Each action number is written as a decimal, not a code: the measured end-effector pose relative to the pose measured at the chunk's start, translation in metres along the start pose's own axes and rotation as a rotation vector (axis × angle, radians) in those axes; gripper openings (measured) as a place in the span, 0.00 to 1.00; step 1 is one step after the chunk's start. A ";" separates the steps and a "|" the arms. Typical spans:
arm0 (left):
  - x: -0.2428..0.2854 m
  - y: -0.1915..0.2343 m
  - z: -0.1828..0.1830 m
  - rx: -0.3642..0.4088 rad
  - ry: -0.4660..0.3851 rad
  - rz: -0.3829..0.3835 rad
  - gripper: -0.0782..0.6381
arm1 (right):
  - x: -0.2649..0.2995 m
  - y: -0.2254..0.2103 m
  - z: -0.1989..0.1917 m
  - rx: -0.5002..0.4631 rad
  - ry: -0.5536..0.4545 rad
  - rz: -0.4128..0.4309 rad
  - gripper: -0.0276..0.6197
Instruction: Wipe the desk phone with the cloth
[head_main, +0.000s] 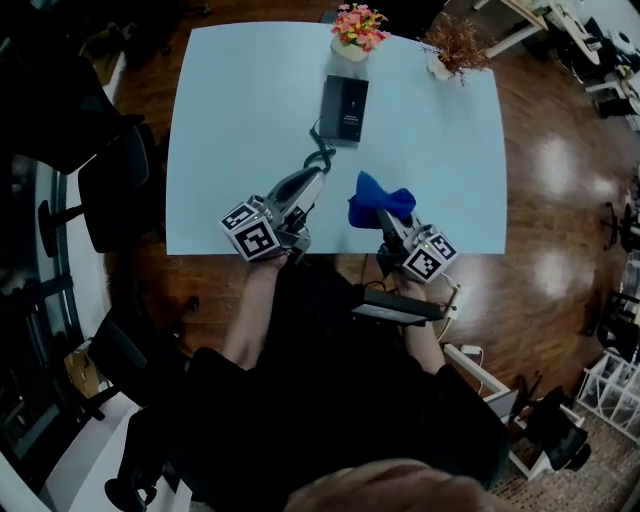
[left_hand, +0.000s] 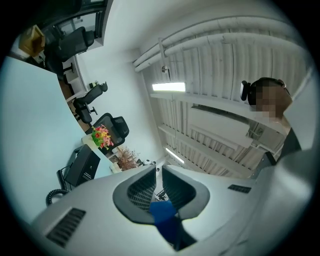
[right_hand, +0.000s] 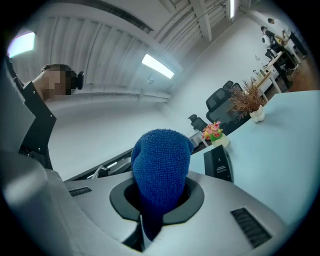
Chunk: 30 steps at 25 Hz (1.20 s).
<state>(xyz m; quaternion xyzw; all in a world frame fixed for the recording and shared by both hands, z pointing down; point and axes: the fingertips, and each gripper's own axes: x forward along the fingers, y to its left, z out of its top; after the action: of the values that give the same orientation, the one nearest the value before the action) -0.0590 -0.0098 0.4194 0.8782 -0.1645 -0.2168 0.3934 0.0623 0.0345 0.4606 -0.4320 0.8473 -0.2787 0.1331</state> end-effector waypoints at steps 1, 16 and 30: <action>-0.001 -0.011 -0.008 0.008 0.001 0.006 0.15 | -0.012 0.009 0.002 -0.004 -0.012 0.019 0.05; -0.036 -0.169 -0.193 0.104 0.124 0.127 0.15 | -0.210 0.073 -0.017 0.068 -0.139 0.186 0.05; -0.027 -0.211 -0.187 0.162 0.135 0.084 0.15 | -0.219 0.113 0.020 0.004 -0.205 0.269 0.05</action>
<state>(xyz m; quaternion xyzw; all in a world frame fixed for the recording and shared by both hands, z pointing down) 0.0384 0.2527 0.3762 0.9120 -0.1912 -0.1264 0.3403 0.1269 0.2577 0.3748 -0.3408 0.8788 -0.2145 0.2560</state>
